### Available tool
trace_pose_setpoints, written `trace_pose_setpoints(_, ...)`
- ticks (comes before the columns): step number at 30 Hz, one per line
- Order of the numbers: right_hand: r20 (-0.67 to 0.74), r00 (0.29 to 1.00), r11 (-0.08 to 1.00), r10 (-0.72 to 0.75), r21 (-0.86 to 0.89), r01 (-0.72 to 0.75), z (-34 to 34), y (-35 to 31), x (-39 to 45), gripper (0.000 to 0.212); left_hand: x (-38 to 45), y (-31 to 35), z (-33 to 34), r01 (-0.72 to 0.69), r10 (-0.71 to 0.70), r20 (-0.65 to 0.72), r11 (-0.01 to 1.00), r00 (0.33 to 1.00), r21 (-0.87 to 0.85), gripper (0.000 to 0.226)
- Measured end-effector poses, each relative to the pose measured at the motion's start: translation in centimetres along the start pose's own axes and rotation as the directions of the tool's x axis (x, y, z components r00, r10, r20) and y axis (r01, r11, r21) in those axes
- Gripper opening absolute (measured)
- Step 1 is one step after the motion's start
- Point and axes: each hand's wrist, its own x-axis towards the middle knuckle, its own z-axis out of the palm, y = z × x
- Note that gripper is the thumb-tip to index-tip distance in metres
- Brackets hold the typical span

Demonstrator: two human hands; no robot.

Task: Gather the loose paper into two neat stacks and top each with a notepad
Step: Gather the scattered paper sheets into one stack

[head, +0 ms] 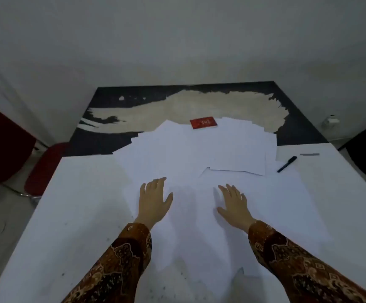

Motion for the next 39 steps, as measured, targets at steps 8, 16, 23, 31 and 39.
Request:
trace_pose_setpoints(8,-0.072,0.984,0.98,0.166,0.123,-0.156,4.0,-0.5,-1.7,0.065,-4.8,-0.4,5.2,0.085,-0.082,0.055,0.996,0.995,-0.038,0.063)
trace_pose_setpoints(16,-0.17,0.979,0.978,0.109,0.196,-0.074,0.8,-0.7,4.4,0.061,-2.0,0.0,6.7,0.079,-0.076,0.042,0.996,0.996,-0.052,0.058)
trace_pose_setpoints(23,-0.087,0.995,0.977,0.042,0.214,-0.023,-1.9,-3.0,13.8,0.07,-1.7,-1.7,8.8,0.07,-0.075,0.082,0.996,0.994,0.054,0.069)
trace_pose_setpoints(31,-0.014,0.991,0.989,0.135,0.069,-0.134,-3.4,-4.3,20.8,0.088,-2.1,-1.7,9.2,0.067,-0.072,0.051,0.993,0.996,0.092,0.063)
trace_pose_setpoints(39,0.011,0.974,0.938,0.227,0.268,-0.221,-5.0,-4.4,22.7,0.064,-2.1,-1.8,9.1,0.078,-0.082,0.045,0.993,0.996,0.087,0.063)
